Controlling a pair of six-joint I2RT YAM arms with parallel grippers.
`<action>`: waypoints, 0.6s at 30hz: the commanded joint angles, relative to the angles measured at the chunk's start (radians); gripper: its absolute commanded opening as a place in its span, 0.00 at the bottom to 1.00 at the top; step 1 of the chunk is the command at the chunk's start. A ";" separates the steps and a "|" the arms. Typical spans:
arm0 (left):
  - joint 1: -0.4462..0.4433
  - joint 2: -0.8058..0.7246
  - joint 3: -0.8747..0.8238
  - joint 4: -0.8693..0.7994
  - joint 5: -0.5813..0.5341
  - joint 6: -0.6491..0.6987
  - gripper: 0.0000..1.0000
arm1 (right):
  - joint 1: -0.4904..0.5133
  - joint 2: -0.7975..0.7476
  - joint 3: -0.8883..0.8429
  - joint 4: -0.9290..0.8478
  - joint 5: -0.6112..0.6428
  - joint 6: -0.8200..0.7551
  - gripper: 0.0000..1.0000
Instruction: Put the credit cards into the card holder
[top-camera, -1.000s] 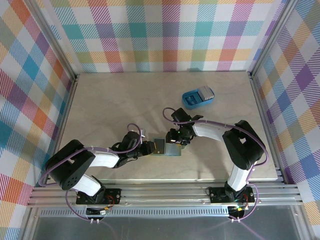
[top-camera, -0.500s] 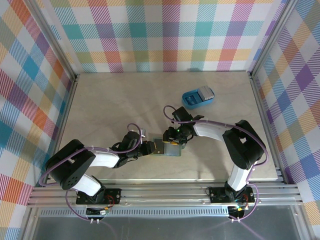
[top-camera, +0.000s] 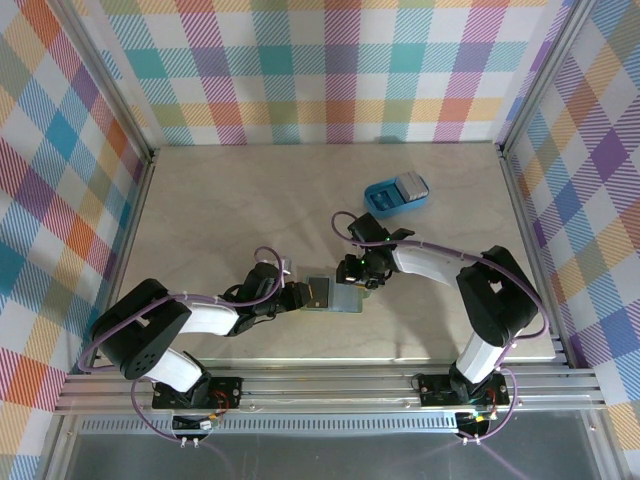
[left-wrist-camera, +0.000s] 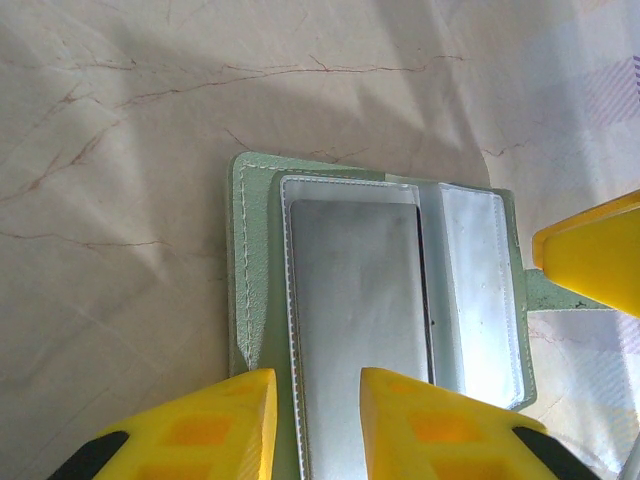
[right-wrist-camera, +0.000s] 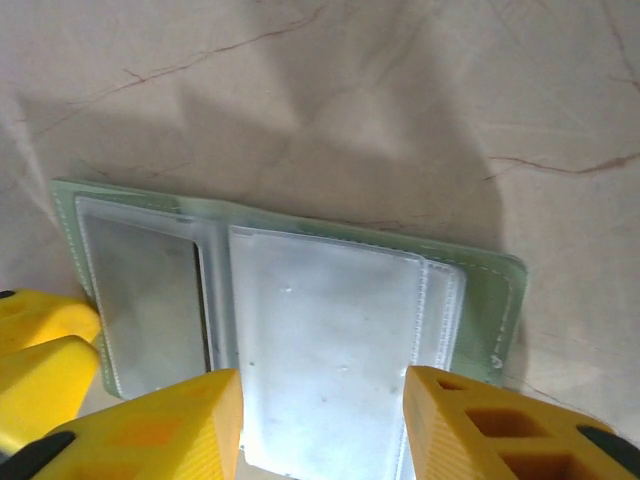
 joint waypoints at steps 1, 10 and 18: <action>-0.010 0.015 0.004 -0.012 -0.010 0.010 0.28 | 0.006 0.040 0.032 -0.036 0.011 -0.025 0.47; -0.010 0.012 0.016 -0.035 -0.011 0.021 0.28 | 0.006 0.076 0.041 -0.025 0.004 -0.023 0.48; -0.010 0.021 0.009 -0.016 -0.015 0.014 0.28 | 0.002 0.105 0.018 0.031 -0.067 0.002 0.50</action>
